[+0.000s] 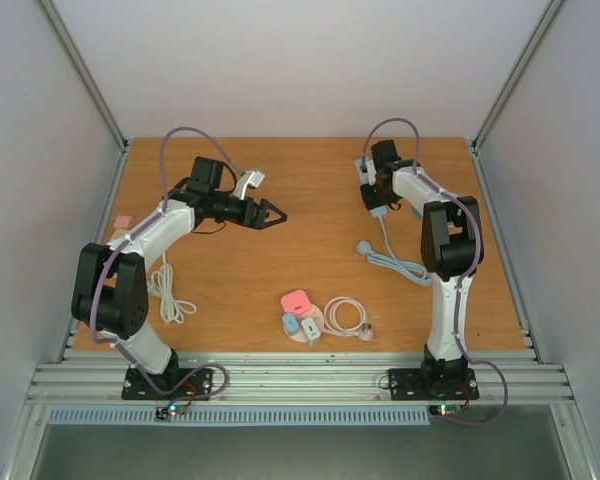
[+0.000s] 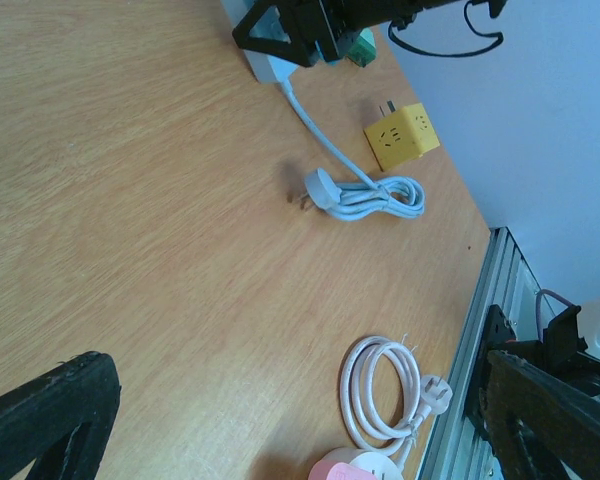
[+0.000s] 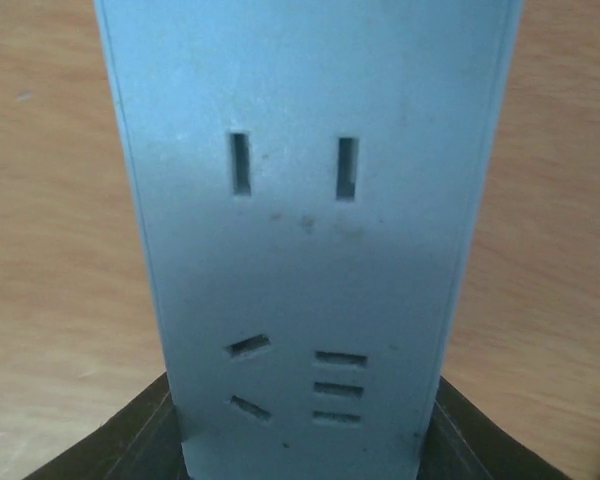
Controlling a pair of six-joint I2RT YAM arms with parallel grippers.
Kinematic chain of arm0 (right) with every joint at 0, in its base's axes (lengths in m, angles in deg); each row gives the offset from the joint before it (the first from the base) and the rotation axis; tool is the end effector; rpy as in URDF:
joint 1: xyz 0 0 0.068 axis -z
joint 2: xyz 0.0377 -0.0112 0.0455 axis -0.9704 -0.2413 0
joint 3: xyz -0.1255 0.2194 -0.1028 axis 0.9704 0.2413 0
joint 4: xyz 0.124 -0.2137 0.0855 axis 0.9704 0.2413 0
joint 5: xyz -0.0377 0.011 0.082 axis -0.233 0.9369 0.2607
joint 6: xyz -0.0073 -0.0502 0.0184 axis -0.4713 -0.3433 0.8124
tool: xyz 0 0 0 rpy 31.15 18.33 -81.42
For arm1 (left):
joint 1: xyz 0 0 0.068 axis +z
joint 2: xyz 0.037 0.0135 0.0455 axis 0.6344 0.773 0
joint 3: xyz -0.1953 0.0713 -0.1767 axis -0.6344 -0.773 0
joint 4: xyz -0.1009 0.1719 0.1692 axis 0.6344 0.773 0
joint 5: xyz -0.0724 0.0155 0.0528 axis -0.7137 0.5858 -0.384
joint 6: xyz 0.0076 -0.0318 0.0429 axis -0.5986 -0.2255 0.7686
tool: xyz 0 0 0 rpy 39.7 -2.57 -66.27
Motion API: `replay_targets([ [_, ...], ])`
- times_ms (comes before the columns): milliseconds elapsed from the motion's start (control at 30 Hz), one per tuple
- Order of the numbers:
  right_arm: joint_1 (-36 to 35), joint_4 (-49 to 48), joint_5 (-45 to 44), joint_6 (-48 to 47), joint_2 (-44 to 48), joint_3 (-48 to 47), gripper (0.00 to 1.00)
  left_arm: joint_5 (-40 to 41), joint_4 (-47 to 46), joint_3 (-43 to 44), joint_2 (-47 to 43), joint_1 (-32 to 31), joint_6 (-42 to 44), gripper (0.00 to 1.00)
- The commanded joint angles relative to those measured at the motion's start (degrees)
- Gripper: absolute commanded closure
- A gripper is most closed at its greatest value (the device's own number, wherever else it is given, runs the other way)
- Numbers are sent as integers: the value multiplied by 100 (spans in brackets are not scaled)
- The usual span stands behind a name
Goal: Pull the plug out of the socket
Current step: Place the socket at the center of the board.
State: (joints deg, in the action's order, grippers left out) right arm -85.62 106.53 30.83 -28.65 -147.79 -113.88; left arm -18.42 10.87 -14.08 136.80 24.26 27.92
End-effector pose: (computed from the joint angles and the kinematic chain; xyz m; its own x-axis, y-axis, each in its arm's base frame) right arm 0.4547 0.0755 0.1689 -0.6505 -0.6873 -0.3232 -0.6372 0.7255 -0.2602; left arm 0.3311 -0.1185 0.2473 -0.7846 0.1569 -0.5999 0.5926 0.4743 -0.6510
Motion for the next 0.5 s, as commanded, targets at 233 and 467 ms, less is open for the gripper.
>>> replay_targets([
  [233,677,755,-228,37,-693,-1042,57,26,-204,-51,-50,16,52,1],
  [467,724,975,-367,-29,-885,-1261,30,14,-198,-55,-55,12,64,1],
])
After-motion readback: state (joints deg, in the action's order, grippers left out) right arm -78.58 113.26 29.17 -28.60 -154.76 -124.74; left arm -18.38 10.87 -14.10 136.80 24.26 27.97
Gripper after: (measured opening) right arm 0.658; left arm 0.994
